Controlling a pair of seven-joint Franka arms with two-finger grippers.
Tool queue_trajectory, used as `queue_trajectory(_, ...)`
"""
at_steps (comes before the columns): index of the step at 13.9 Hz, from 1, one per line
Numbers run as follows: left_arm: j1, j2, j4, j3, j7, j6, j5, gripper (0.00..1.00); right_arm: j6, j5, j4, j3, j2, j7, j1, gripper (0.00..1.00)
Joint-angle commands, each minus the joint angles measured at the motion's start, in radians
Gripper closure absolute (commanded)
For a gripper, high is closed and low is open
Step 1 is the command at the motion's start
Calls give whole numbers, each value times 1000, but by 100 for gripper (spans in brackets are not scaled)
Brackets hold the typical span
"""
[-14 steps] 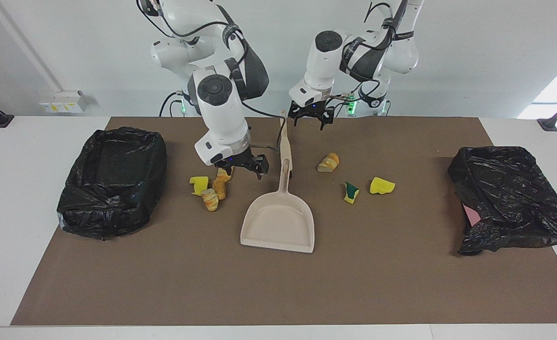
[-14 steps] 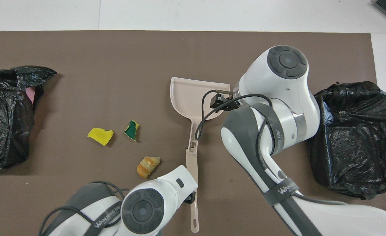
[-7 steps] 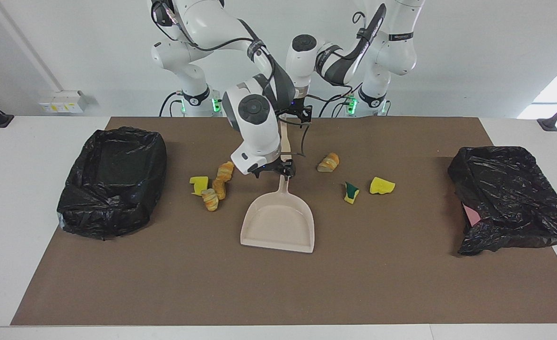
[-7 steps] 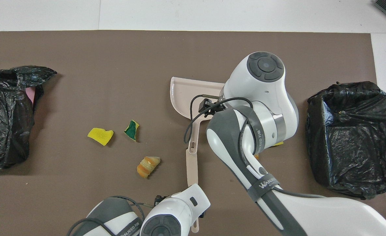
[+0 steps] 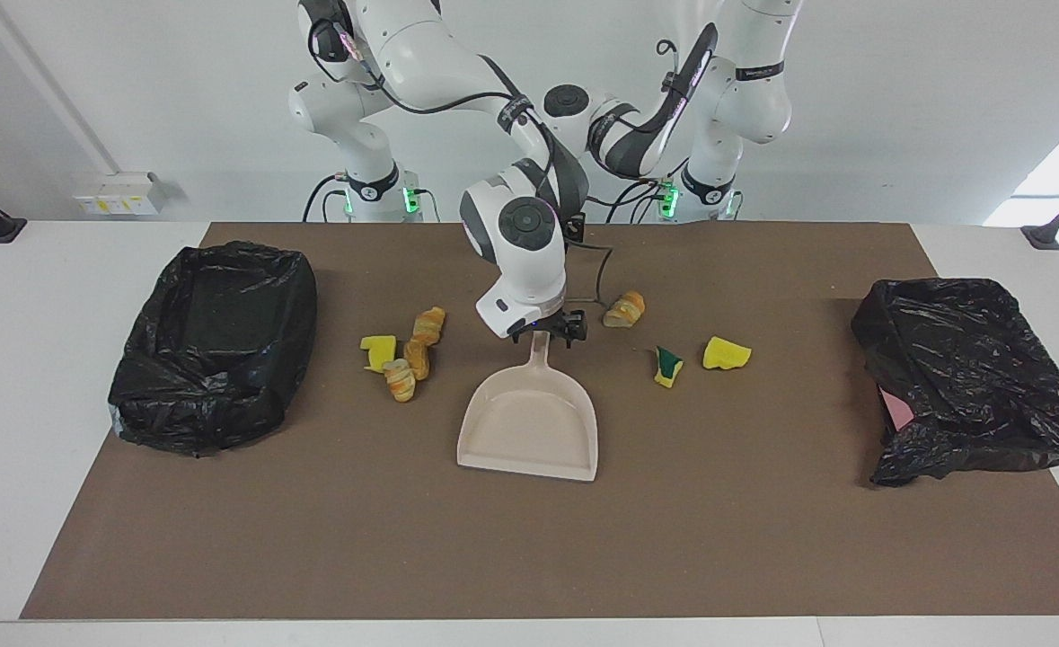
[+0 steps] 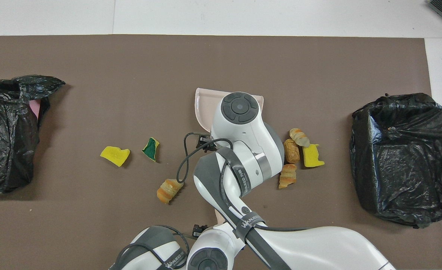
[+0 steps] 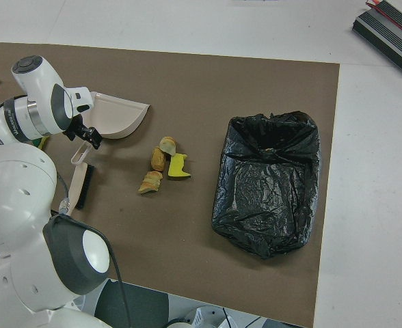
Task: Sweep and dump trash in bin
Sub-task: 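Reach the right gripper to the beige dustpan handle and grasp it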
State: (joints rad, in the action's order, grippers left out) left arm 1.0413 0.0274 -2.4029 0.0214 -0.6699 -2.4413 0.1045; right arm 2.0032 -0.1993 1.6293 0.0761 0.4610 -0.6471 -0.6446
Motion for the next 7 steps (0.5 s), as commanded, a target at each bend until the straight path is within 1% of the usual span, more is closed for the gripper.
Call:
queue_trajectory(1, 23, -21, 16, 22, 12, -24, -2, 0, 6, -19, 33, -4, -18, -3, 0, 0)
queue_trajectory(2, 23, -21, 16, 22, 13, -19, -5, 13, -4, -19, 40, -4, -22, 1, 0, 0)
queue_trajectory(3, 23, -21, 16, 22, 18, -15, -12, 44, -10, -17, 41, -4, -24, 3, 0, 8)
queue_trajectory(4, 23, -21, 16, 23, 27, -15, -14, 66, -26, -15, 38, -4, -25, 4, -1, 19)
queue_trajectory(5, 23, -18, 16, 23, 29, -13, -15, 74, -41, -11, 35, -6, -25, 4, -6, 31)
queue_trajectory(6, 20, -11, 16, 25, 33, -4, -26, 78, -47, -11, 35, -6, -25, 4, -9, 56)
queue_trajectory(7, 14, 0, 16, 25, 35, 17, -40, 81, -49, -11, 37, -4, -27, 3, -9, 90)
